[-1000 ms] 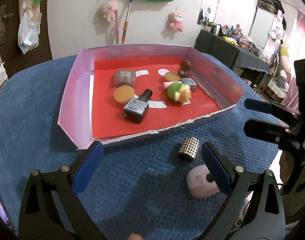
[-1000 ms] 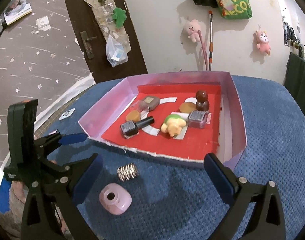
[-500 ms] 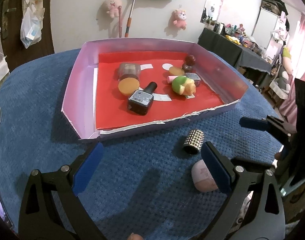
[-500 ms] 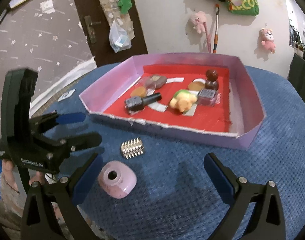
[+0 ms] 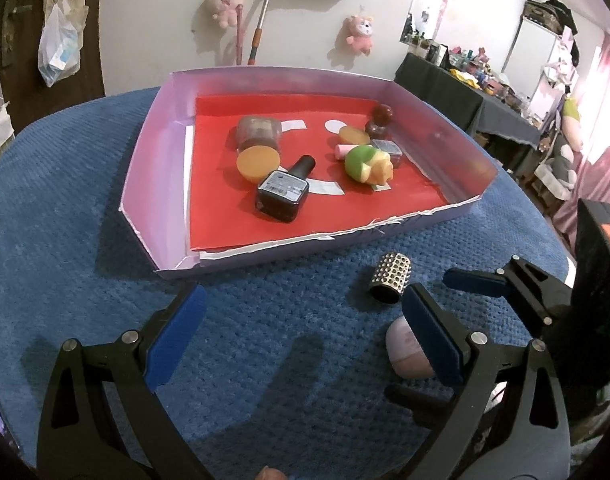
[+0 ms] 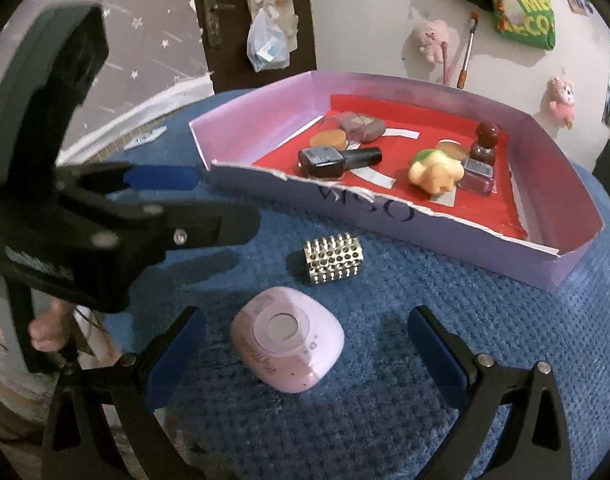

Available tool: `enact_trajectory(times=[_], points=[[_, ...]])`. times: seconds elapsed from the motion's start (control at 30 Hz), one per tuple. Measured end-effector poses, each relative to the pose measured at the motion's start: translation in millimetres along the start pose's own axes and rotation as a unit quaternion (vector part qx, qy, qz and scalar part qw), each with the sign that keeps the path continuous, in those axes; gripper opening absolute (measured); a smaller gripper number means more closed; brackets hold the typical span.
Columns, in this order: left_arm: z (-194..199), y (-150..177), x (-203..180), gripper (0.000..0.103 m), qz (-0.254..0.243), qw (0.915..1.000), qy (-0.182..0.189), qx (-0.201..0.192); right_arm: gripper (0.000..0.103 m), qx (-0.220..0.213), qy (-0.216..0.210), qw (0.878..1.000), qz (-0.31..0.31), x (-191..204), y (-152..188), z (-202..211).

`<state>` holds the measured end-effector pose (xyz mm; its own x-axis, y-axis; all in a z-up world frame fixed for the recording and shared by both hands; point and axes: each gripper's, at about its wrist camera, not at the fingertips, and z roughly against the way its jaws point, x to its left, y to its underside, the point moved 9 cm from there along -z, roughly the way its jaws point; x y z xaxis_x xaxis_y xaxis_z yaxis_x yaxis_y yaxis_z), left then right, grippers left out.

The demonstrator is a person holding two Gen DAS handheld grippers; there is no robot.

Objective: Organize rigid objects
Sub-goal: 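Withdraw both open tools from the box toward the remaining items, then grasp the pink round speaker with the right tool while the left tool grasps the metal cylinder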

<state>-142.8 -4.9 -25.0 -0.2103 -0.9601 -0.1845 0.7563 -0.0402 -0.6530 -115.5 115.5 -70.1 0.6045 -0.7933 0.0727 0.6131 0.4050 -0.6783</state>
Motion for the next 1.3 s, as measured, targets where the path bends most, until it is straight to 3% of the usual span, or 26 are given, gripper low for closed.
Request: enact_trajectory(times=[0.23,0.57,0.77,0.9,1.0,1.3], points=[[-8,0,-14,0.099,-0.01,0.9997,0.022,0.008,0.103,-0.002,0.029,1.0,-0.008,-21,2,1],[-22,-1,-26,0.099,-0.027,0.9991,0.023,0.022,0.103,-0.018,0.129,0.991,-0.026,-83,6,21],[-31,1,-33,0.098,-0.044,0.9983,0.023,0.031,0.103,-0.028,0.121,0.992,-0.029,-90,1,25],[-33,1,-34,0.097,-0.052,0.9979,0.023,0.029,0.095,-0.025,0.106,0.994,-0.024,-85,0,18],[-34,1,-36,0.085,-0.062,0.9974,0.025,0.028,0.09,-0.022,0.094,0.995,-0.026,-83,1,14],[-45,4,-46,0.07,-0.087,0.995,0.033,0.035,0.077,-0.024,0.088,0.995,-0.029,-87,0,15]])
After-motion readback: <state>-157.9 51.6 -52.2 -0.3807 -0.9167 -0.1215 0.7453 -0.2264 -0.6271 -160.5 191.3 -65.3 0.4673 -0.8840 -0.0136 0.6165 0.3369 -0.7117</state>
